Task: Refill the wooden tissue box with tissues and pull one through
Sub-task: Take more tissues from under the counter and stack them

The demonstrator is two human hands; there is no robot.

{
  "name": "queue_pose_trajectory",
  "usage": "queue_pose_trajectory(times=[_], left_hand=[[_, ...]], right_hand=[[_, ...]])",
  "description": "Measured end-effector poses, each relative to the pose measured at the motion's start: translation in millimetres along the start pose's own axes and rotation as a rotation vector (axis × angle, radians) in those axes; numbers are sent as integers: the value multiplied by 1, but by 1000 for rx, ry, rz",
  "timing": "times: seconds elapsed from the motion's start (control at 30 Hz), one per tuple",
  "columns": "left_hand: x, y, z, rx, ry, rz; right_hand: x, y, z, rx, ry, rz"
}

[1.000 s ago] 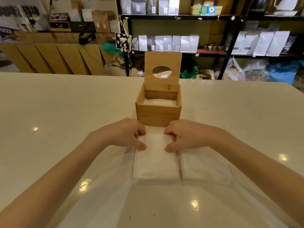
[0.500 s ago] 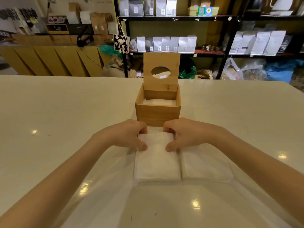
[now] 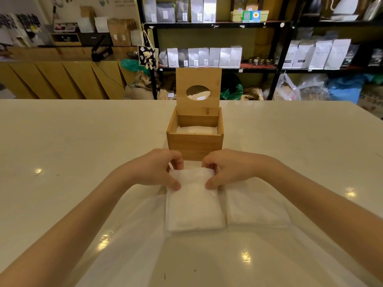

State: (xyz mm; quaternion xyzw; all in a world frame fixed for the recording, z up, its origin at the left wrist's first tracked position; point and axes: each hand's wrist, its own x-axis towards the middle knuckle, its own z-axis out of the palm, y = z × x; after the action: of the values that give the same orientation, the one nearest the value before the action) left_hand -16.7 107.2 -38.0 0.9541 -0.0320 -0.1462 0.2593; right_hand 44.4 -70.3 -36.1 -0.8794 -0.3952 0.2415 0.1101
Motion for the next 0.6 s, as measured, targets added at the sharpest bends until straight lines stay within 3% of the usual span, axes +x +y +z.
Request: queue_pose_trajectory(times=[0.17, 0.43, 0.6], left_hand=[[-1, -1, -5, -127, -25, -26], [-9, 10, -25, -329, -86, 32], [-5, 29, -40, -596, -76, 77]], right_hand=[[-2, -2, -3, 76, 28, -2], [-17, 2, -18, 448, 48, -28], [-38, 13, -36, 700, 209, -14]])
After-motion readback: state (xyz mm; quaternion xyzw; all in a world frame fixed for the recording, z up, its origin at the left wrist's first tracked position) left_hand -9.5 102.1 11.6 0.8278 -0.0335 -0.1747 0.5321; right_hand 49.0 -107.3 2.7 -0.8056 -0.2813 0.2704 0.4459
